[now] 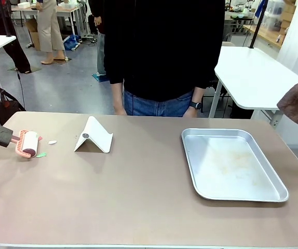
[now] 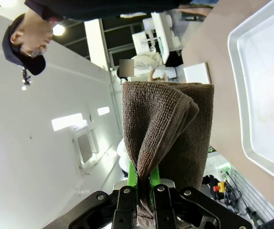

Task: Clean the surface of the table.
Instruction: Clean the area not pointed to by the person.

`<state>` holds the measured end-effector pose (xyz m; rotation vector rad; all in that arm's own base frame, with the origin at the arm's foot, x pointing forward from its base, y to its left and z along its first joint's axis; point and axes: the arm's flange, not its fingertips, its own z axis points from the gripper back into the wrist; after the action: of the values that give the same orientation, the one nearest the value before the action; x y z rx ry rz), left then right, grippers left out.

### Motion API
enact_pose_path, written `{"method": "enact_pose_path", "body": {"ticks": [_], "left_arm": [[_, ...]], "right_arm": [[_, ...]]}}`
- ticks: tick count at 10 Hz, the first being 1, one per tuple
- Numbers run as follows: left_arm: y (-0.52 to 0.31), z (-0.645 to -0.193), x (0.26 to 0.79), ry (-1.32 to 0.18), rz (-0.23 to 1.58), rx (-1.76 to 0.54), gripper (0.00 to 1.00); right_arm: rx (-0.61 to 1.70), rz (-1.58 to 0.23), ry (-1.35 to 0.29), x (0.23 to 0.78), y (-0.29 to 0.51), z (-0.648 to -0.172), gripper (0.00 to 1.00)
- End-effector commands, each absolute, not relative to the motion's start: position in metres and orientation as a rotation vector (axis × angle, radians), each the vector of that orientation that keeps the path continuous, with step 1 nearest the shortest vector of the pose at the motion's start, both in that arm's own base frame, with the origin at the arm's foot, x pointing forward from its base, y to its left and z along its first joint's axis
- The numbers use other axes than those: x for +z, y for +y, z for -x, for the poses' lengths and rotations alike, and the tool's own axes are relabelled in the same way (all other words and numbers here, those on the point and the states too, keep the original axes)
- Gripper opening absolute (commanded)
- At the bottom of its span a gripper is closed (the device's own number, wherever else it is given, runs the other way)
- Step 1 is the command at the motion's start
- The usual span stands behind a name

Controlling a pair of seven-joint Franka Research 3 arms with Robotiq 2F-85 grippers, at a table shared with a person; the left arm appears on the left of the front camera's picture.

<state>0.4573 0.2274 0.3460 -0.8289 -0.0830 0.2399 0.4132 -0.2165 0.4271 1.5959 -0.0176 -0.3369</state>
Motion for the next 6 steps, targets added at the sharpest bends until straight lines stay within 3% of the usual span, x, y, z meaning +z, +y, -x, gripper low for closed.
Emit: {"method": "enact_pose_path", "body": {"ticks": [1, 6], "left_arm": [[0.213, -0.464, 0.333, -0.019, 0.786, 0.239, 0.22], [0.177, -0.487, 0.337, 0.019, 0.807, 0.190, 0.22]], "right_arm": [[-0.329, -1.600, -0.017, 0.433, -0.216, -0.412, 0.02], [-0.329, -1.600, -0.017, 0.433, -0.216, -0.412, 0.02]]}}
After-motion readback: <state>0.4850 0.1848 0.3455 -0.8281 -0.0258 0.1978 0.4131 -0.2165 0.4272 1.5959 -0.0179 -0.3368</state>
